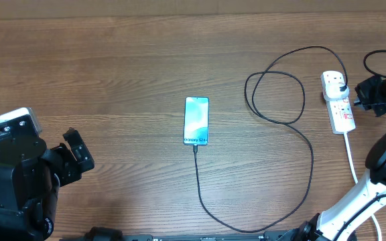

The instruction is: Plug charger to phone and switch on socket

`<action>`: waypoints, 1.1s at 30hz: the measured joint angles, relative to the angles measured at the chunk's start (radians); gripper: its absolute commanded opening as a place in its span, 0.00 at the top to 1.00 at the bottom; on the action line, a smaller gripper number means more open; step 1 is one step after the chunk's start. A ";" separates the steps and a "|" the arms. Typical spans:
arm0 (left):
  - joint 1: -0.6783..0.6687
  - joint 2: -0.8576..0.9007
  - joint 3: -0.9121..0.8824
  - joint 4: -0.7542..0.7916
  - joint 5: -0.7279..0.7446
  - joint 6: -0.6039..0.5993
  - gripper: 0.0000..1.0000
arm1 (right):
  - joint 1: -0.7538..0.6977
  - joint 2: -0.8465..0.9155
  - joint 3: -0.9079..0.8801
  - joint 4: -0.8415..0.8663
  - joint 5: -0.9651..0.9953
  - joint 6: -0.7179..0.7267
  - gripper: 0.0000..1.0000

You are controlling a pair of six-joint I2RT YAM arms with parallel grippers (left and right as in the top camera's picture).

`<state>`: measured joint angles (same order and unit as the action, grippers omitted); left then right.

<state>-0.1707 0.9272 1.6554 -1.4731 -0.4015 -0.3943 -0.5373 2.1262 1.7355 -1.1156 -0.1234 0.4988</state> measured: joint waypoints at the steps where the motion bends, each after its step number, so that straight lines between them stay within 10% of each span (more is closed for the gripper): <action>1: 0.000 0.000 0.000 0.000 0.000 0.000 0.00 | 0.000 0.000 0.000 0.001 0.000 -0.001 0.96; 33: 0.000 0.000 0.000 0.000 0.000 0.000 0.00 | 0.047 0.091 0.023 0.022 -0.039 -0.002 0.96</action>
<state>-0.1707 0.9272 1.6554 -1.4731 -0.4019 -0.3943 -0.4908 2.2173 1.7584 -1.0939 -0.1627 0.4965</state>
